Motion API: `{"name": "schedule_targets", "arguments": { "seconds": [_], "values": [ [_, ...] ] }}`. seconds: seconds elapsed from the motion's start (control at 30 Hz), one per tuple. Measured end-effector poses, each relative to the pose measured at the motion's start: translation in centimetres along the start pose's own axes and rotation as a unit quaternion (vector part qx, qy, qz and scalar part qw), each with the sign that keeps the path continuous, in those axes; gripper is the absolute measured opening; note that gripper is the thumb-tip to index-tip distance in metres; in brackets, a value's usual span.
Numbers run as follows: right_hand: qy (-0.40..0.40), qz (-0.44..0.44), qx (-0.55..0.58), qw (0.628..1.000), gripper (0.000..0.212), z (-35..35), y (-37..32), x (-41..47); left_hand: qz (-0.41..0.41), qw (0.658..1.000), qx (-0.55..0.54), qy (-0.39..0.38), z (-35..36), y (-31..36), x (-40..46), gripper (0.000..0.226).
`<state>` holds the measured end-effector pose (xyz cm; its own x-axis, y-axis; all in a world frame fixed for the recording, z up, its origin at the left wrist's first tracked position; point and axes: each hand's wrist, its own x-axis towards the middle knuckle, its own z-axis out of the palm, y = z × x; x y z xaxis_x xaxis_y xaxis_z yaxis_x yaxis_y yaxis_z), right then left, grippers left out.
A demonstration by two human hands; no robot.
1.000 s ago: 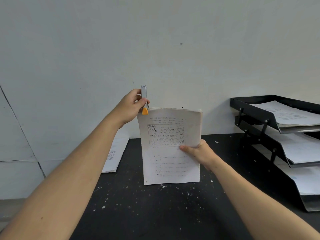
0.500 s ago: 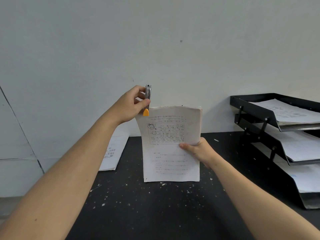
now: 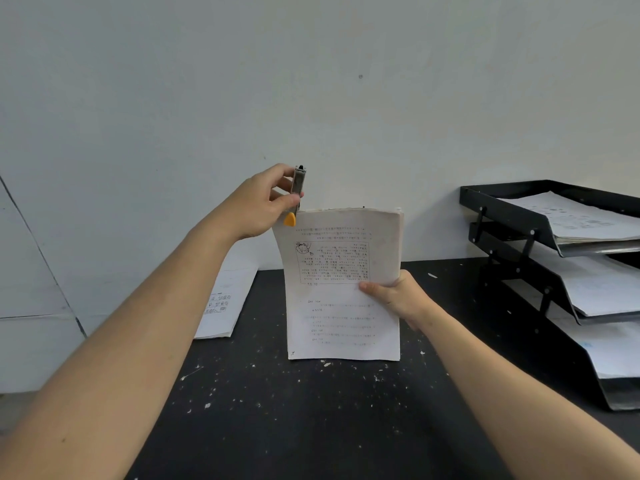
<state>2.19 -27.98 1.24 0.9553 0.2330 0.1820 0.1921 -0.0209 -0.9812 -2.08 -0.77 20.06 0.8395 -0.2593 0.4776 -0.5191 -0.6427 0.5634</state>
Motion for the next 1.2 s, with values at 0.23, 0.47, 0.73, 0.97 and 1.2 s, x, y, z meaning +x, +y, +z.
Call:
{"name": "schedule_targets", "arguments": {
  "seconds": [0.23, 0.47, 0.73, 0.97, 1.2],
  "values": [
    [-0.001, -0.004, 0.005, 1.0, 0.033, -0.1, 0.1, 0.0, -0.014, 1.0, 0.016, 0.004, 1.0, -1.0, 0.1, 0.02],
    [-0.004, -0.005, 0.007, 1.0, 0.031, 0.1, -0.1, -0.3, -0.021, 0.997, -0.019, 0.073, 3.5, -2.0, 0.3, 0.017],
    [-0.021, -0.019, 0.004, 1.0, 0.03, 0.3, -0.6, -0.8, 0.016, 0.982, -0.041, 0.185, 6.3, -2.5, 0.5, 0.011],
    [-0.023, -0.023, 0.012, 0.999, 0.025, 0.2, -0.7, -1.1, 0.037, 0.955, 0.004, 0.294, 6.5, -2.5, 1.1, 0.026],
    [-0.03, -0.026, 0.001, 0.999, 0.028, 0.2, -0.7, -1.1, 0.015, 0.944, 0.001, 0.33, 6.8, -2.4, 1.5, 0.024]
  ]
}}
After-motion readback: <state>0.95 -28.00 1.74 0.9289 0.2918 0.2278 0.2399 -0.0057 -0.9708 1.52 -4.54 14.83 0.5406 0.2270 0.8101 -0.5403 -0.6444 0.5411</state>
